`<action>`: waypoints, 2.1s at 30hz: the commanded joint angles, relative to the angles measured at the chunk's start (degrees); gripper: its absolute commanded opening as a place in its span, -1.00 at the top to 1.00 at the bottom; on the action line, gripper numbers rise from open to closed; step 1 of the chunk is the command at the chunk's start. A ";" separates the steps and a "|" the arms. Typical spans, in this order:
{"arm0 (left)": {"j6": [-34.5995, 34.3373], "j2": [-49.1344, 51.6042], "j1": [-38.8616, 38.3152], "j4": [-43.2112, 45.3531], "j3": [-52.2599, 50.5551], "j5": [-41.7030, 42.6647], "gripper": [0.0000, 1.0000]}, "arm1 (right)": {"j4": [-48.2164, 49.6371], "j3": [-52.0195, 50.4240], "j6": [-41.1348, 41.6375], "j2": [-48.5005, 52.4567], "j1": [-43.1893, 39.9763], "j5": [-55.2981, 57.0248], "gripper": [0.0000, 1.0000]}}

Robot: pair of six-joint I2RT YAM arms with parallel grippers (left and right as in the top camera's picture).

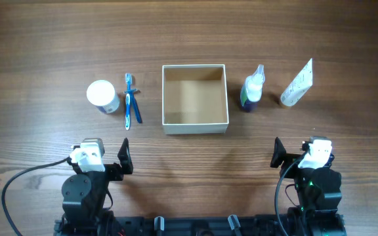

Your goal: Pack container

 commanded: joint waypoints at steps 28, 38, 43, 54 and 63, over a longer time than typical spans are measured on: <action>0.44 -0.57 0.44 -0.52 -0.42 0.66 -0.99 | 0.15 -0.07 0.98 -0.63 -0.28 -0.92 -0.99; 0.44 -0.57 0.44 -0.52 -0.44 0.66 -0.99 | 0.15 -0.07 0.98 -0.63 -0.28 -0.92 -0.99; 0.44 -0.57 0.42 -0.52 -0.44 0.66 -1.00 | 0.15 -0.07 1.01 -0.63 -0.28 -0.92 -1.00; 0.44 -0.57 0.44 -0.52 -0.44 0.66 -1.00 | 7.80 -0.09 22.64 -0.63 -0.28 -10.12 -0.99; 0.44 -0.57 0.44 -0.52 -0.42 0.66 -1.00 | 13.94 18.97 14.86 9.64 -0.28 -13.33 -1.00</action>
